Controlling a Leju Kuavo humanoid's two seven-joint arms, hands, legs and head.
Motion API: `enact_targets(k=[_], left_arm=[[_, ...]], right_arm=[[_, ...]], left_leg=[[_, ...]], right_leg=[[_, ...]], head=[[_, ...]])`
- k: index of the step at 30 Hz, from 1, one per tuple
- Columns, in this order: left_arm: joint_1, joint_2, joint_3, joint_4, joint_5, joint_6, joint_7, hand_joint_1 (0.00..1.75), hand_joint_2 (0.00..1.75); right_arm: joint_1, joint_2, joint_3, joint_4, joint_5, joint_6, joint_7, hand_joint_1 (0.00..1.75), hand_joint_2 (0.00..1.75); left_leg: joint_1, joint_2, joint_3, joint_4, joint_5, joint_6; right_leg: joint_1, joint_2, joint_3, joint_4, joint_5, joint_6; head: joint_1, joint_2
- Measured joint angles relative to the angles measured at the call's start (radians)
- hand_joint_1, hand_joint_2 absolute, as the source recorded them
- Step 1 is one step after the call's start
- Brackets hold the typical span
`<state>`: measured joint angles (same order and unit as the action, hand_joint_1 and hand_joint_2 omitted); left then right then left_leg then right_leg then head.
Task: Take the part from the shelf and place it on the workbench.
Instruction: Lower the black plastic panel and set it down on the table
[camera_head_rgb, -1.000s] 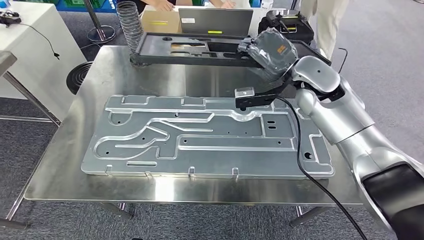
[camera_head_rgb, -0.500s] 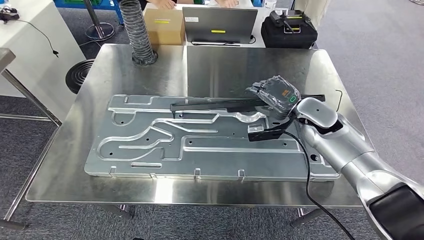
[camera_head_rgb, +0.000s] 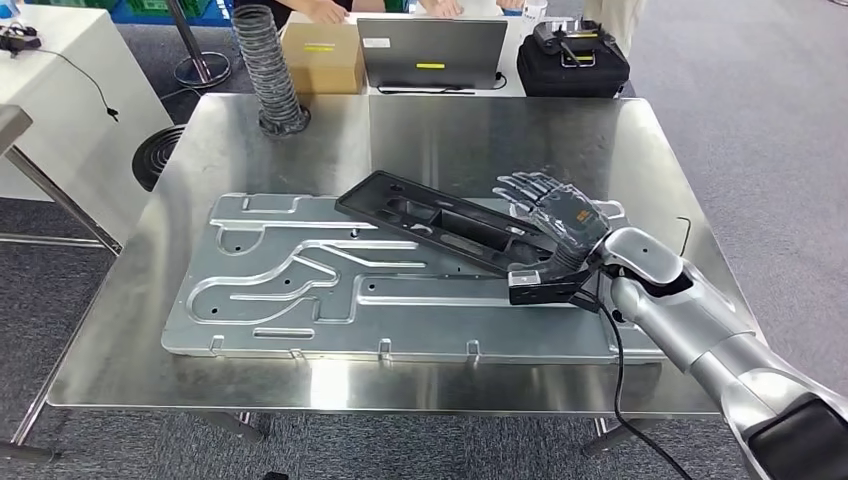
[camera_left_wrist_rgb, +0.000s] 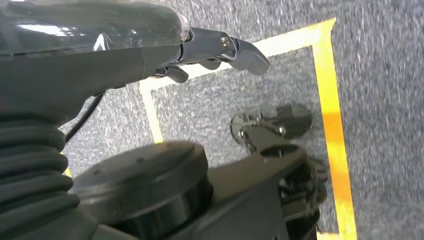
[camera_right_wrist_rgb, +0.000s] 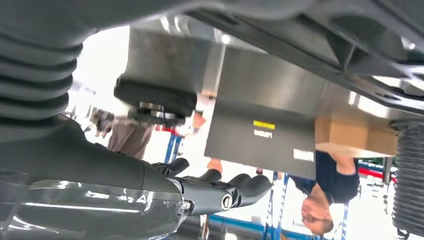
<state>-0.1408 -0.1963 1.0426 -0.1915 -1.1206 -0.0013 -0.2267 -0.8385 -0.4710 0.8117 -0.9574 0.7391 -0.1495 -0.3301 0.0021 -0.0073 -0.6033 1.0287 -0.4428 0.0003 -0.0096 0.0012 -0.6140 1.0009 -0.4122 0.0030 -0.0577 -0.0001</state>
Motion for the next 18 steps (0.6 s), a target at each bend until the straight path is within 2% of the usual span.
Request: enact_targets(k=[2,4,5,6,7,8,9,10,11,13,14,16,18], left_arm=[[0.000,0.001,0.000,0.000,0.007,0.002,0.002,0.00,0.00],[0.006,0.001,0.002,0.000,0.017,0.003,0.007,0.00,0.00],[0.012,0.001,0.004,0.000,0.023,0.003,0.010,0.00,0.00],[0.020,0.001,0.007,0.000,0.030,0.004,0.012,0.00,0.00],[0.030,0.001,0.012,0.000,0.036,0.005,0.013,0.00,0.00],[0.041,0.002,0.017,0.000,0.043,0.005,0.013,0.00,0.00],[0.052,0.003,0.022,0.000,0.047,0.006,0.013,0.00,0.00],[0.062,0.005,0.027,0.000,0.048,0.006,0.013,0.00,0.00],[0.070,0.008,0.031,0.000,0.047,0.007,0.015,0.00,0.00],[0.073,0.010,0.035,0.000,0.040,0.006,0.017,0.00,0.00],[0.074,0.010,0.037,0.000,0.034,0.005,0.019,0.00,0.00],[0.081,0.011,0.037,0.000,0.022,0.003,0.019,0.00,0.00],[0.086,0.012,0.038,0.000,0.018,0.005,0.018,0.00,0.00]], right_arm=[[0.034,-0.031,-0.033,-0.028,-0.060,0.027,0.016,0.00,0.00],[0.116,-0.099,-0.106,-0.090,-0.153,0.045,0.042,0.00,0.00],[0.190,-0.144,-0.163,-0.135,-0.203,0.049,0.056,0.00,0.00],[0.289,-0.191,-0.241,-0.194,-0.251,0.053,0.068,0.00,0.00],[0.409,-0.230,-0.338,-0.259,-0.281,0.067,0.074,0.00,0.00],[0.540,-0.252,-0.457,-0.329,-0.289,0.101,0.067,0.00,0.00],[0.659,-0.250,-0.599,-0.403,-0.263,0.166,0.037,0.00,0.00],[0.751,-0.221,-0.760,-0.470,-0.202,0.263,-0.022,0.00,0.00],[0.817,-0.177,-0.940,-0.529,-0.121,0.376,-0.099,0.00,0.00],[0.904,-0.072,-1.348,-0.623,0.026,0.558,-0.218,0.00,0.00],[0.944,-0.021,-1.558,-0.661,0.062,0.590,-0.217,0.00,0.00],[1.003,0.087,-1.956,-0.740,0.072,0.573,-0.123,0.00,0.00],[1.043,0.181,-2.259,-0.822,0.050,0.553,-0.027,0.00,0.00]], left_leg=[[0.001,0.001,-0.035,0.083,-0.055,-0.007],[0.002,0.002,-0.095,0.219,-0.124,-0.010],[0.002,0.002,-0.112,0.263,-0.139,-0.010],[0.003,0.002,-0.111,0.270,-0.134,-0.010],[0.003,0.002,-0.087,0.235,-0.111,-0.007],[0.004,0.001,-0.045,0.167,-0.076,-0.004],[0.004,-0.005,-0.003,0.096,-0.051,0.001],[0.004,-0.012,0.029,0.037,-0.035,0.005],[0.002,-0.019,0.049,0.000,-0.030,0.010],[-0.005,-0.033,0.056,-0.016,-0.034,0.022],[-0.005,-0.042,0.059,-0.020,-0.030,0.029],[0.000,-0.063,0.063,-0.030,-0.023,0.039],[0.003,-0.072,0.063,-0.033,-0.020,0.041]], right_leg=[[-0.004,-0.004,0.006,-0.006,0.002,-0.008],[-0.001,-0.014,0.007,-0.006,-0.001,-0.011],[0.000,-0.021,0.010,-0.006,-0.003,-0.010],[0.002,-0.030,0.014,-0.006,-0.007,-0.008],[0.004,-0.039,0.021,-0.006,-0.012,-0.006],[0.006,-0.049,0.029,-0.005,-0.019,-0.004],[0.007,-0.055,0.035,-0.003,-0.024,-0.003],[0.008,-0.056,0.037,0.000,-0.028,0.000],[0.007,-0.054,0.036,0.003,-0.030,0.004],[0.001,-0.055,0.034,0.005,-0.033,0.021],[-0.002,-0.062,0.038,0.003,-0.037,0.030],[-0.007,-0.055,0.036,0.031,-0.067,0.043],[-0.012,-0.024,-0.013,0.140,-0.134,0.051]], head=[[0.000,0.000],[0.000,0.000],[0.000,0.000],[0.000,0.000],[0.000,0.000],[0.000,0.000],[0.000,0.000],[0.000,0.000],[0.000,0.000],[-0.001,0.000],[-0.001,0.000],[-0.001,0.000],[-0.001,0.000]])
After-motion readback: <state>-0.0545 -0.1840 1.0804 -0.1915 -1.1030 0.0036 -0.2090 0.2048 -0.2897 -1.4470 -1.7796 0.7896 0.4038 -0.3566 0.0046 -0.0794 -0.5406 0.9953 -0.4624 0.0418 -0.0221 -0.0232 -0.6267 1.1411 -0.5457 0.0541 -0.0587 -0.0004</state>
